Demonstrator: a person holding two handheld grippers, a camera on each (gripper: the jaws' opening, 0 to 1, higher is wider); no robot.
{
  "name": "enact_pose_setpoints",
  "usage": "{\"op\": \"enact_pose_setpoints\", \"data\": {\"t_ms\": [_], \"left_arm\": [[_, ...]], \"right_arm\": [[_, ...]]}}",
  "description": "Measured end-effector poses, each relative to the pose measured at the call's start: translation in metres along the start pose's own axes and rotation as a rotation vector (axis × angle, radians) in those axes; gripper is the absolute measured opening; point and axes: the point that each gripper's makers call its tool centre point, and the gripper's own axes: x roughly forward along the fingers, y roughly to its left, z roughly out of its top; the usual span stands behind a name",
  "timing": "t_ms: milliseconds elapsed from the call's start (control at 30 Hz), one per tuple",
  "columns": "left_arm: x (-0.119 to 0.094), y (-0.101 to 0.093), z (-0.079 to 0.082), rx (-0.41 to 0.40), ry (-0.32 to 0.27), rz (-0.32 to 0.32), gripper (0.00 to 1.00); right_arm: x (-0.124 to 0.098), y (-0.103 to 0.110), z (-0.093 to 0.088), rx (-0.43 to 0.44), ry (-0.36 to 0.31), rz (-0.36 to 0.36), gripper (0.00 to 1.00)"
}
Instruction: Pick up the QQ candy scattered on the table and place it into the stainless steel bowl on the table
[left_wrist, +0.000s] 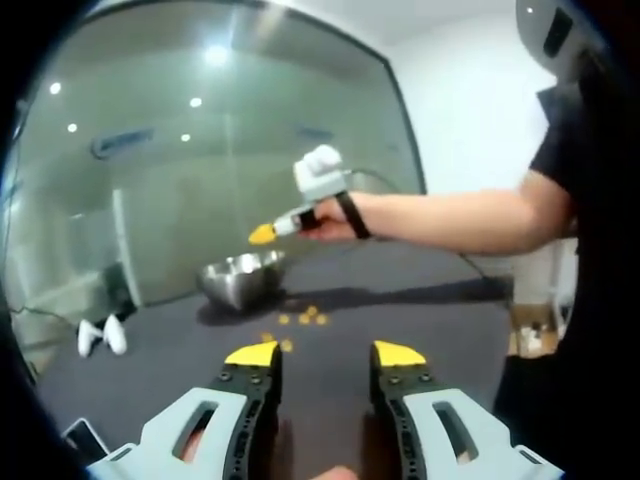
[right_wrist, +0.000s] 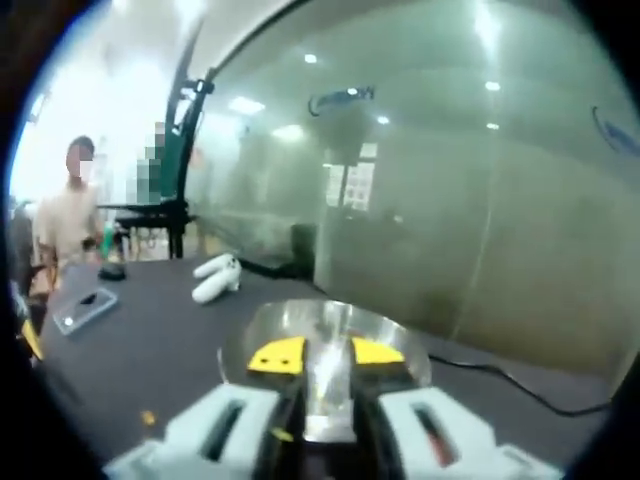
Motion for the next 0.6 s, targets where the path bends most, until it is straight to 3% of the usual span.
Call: {"op": "enact_pose_setpoints", "data": {"t_ms": [233,433,600], "left_arm": [[-0.001,0.002,0.000,-0.005,-0.004,0.006,0.37],[-0.003,0.001,-0.002,-0.008,0.001,0.006,0.37],[-0.004,0.001,-0.004,-0.010,0.005,0.009,0.37]], "right_arm": [[-0.031,0.011,0.012,0.052,-0.064,0.050,0.16],[-0.065,0.011,0.004,0.093,-0.082,0.079,0.16],[-0.103,0.018,-0.009,0.064,-0.104,0.079,0.17]]}}
